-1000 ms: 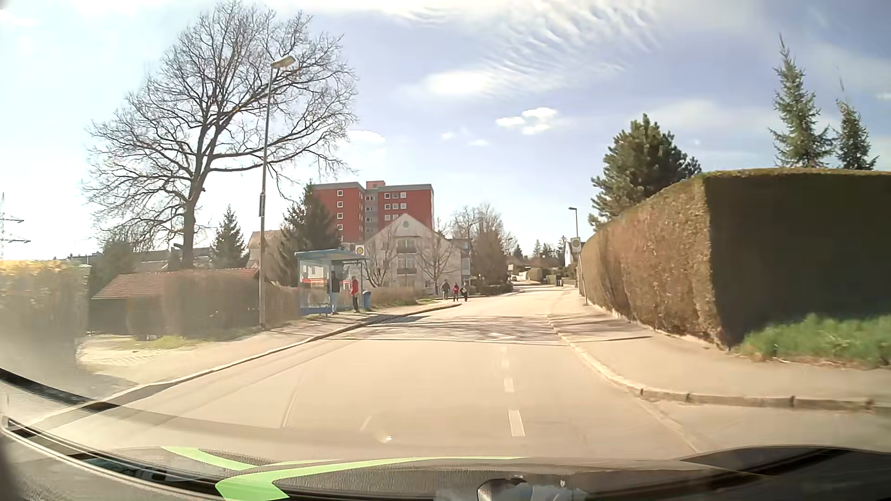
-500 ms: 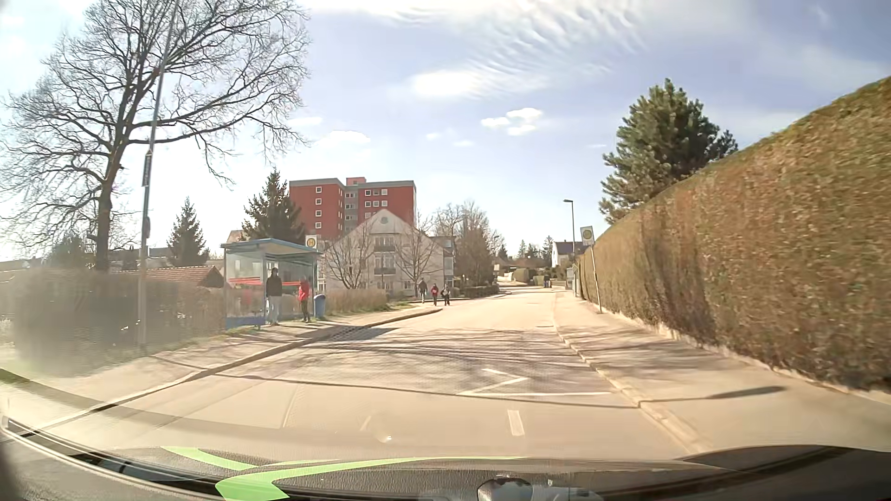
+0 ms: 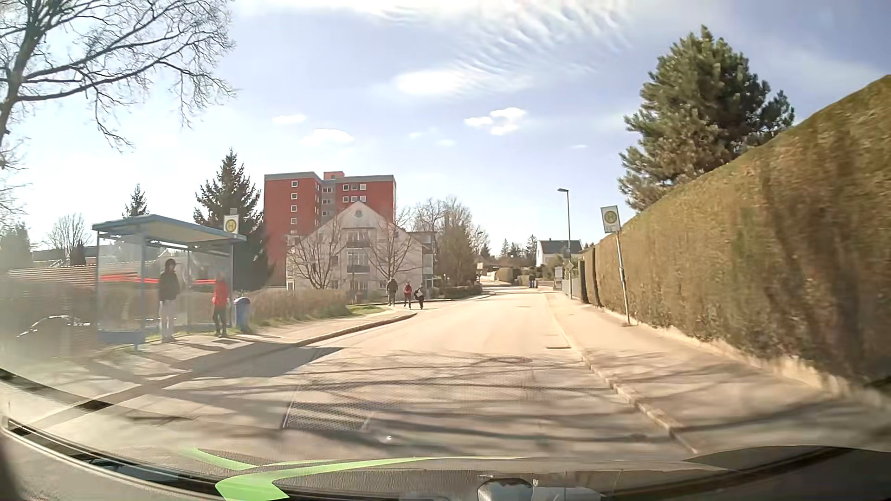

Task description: Follow the waypoints while adhering to traffic rules and regulations

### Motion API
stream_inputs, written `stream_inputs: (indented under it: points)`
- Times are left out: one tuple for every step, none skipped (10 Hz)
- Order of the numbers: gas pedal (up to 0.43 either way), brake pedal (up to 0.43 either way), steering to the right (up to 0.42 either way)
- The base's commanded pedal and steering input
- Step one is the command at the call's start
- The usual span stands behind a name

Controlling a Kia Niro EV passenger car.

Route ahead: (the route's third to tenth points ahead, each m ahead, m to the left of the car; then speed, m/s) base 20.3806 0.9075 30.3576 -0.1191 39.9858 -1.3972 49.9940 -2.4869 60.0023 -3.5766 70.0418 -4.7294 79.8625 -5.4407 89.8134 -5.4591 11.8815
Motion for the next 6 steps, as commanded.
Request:
stream_inputs:
  points:
    - [0.169,0.0,0.029]
    - [0.169,0.0,0.029]
    - [0.169,0.0,0.029]
    - [0.169,0.0,0.028]
    - [0.169,0.0,0.026]
    - [0.169,0.0,0.025]
